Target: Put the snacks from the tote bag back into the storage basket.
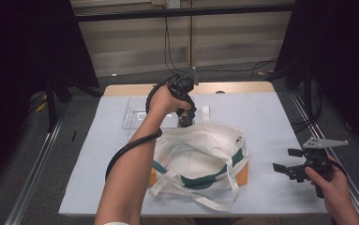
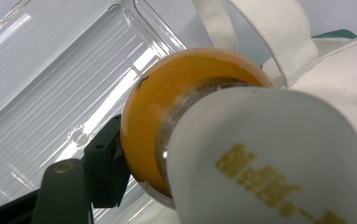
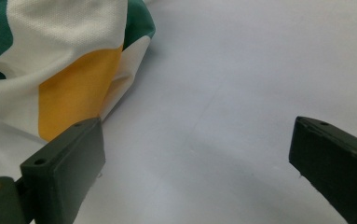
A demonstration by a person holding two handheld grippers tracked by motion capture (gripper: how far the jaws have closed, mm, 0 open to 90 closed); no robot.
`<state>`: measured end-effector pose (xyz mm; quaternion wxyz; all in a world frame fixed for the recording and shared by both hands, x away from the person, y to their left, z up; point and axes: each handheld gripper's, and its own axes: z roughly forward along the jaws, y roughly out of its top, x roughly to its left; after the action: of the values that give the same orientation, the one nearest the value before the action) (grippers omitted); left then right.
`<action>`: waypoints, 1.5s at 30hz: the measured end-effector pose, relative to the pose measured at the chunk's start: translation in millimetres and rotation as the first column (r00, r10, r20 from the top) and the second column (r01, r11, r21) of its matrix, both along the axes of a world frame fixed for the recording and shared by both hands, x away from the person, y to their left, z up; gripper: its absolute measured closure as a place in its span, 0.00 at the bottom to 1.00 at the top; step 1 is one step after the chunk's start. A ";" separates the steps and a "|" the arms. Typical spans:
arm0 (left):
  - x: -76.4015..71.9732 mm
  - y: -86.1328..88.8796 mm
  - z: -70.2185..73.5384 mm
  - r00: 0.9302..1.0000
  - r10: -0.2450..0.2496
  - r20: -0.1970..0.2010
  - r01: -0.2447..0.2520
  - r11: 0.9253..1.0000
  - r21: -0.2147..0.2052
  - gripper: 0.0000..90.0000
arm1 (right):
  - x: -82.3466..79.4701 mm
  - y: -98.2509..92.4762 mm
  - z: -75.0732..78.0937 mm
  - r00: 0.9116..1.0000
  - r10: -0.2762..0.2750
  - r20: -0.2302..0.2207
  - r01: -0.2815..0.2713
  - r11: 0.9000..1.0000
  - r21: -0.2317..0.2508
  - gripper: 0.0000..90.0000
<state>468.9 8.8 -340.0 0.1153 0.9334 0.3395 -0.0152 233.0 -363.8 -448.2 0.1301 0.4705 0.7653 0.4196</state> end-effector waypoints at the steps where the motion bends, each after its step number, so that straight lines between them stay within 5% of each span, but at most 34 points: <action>1: 0.0 0.0 -0.4 1.000 -0.001 0.003 0.001 1.000 0.003 0.33 | 0.2 -0.1 -0.2 1.000 0.001 0.002 -0.001 1.000 -0.001 0.04; 30: -1.5 3.5 -18.4 1.000 0.018 -0.019 -0.018 1.000 0.002 0.33 | 0.4 1.0 -0.1 1.000 0.006 -0.002 -0.006 1.000 -0.002 0.04; 45: -2.5 6.5 -20.9 1.000 0.029 0.002 -0.029 0.999 -0.024 0.33 | 0.5 2.2 0.1 1.000 0.009 -0.004 -0.009 1.000 -0.002 0.04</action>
<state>466.4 15.3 -360.8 0.1270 0.9270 0.3524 -0.0165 233.4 -361.7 -448.1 0.1273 0.4677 0.7681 0.4184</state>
